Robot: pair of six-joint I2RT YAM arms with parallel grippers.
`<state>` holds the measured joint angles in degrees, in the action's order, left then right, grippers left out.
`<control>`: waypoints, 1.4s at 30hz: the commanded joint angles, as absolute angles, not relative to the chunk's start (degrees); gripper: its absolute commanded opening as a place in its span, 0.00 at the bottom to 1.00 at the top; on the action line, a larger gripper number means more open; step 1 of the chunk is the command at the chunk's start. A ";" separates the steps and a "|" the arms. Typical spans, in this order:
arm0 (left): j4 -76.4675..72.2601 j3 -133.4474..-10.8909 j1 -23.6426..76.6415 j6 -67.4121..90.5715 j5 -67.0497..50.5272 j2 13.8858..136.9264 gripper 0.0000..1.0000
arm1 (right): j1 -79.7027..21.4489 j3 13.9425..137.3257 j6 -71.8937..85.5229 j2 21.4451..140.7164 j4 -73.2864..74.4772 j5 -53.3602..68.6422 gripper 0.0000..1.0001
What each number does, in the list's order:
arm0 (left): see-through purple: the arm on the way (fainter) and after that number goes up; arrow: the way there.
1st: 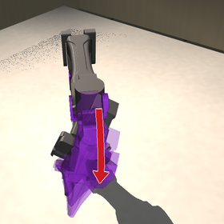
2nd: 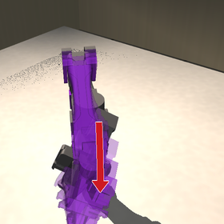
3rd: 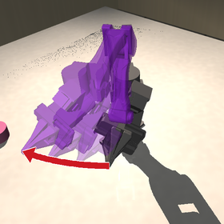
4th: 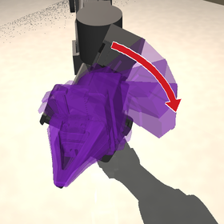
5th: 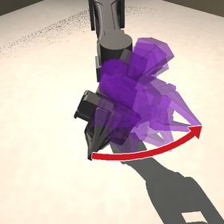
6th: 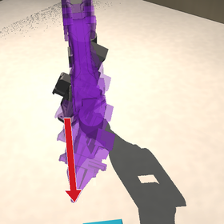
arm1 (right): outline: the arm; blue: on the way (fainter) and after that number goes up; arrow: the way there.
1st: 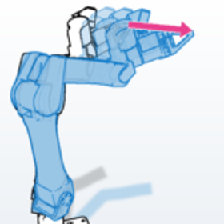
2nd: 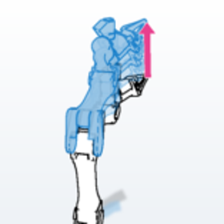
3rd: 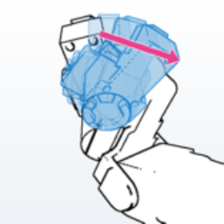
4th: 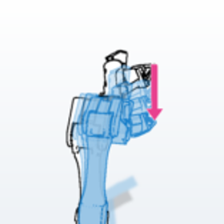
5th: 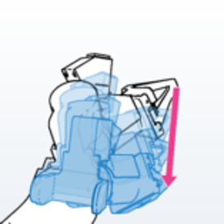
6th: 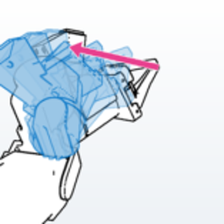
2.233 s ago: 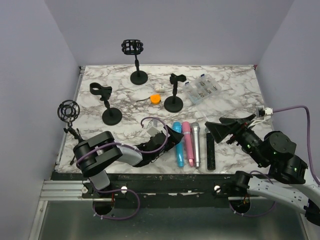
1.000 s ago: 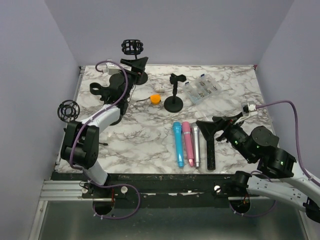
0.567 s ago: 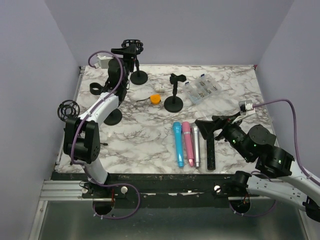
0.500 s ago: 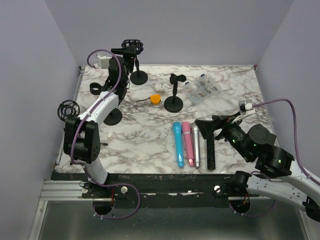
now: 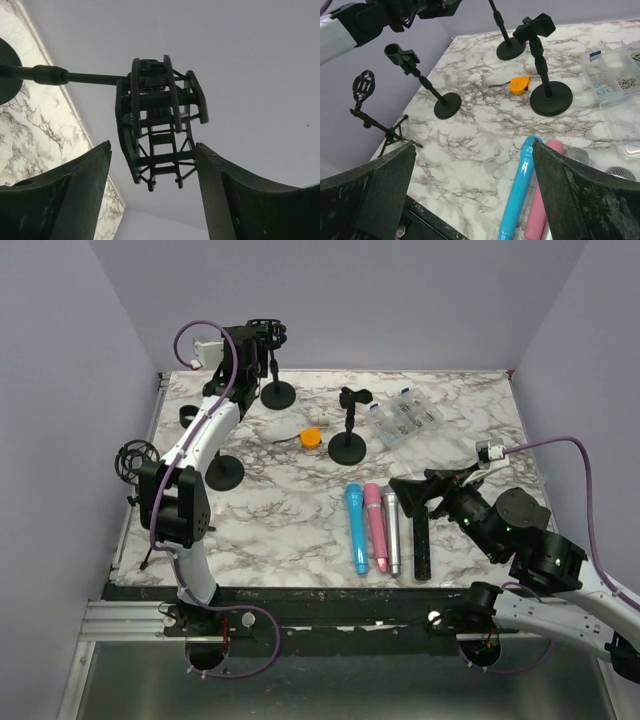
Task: Remove the microphone from the stand
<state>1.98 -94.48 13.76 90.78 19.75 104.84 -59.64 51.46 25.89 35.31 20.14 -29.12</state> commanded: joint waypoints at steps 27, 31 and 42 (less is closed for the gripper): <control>2.26 -94.99 12.39 74.45 5.92 93.15 0.00 | -59.92 52.41 27.22 34.85 18.73 -30.07 1.00; 7.51 -90.22 12.54 73.25 -6.89 85.87 0.00 | -59.88 51.76 27.88 36.54 17.66 -30.77 1.00; 23.22 -73.94 14.93 57.33 -18.14 65.51 0.00 | -59.86 56.66 29.56 48.59 21.03 -29.46 1.00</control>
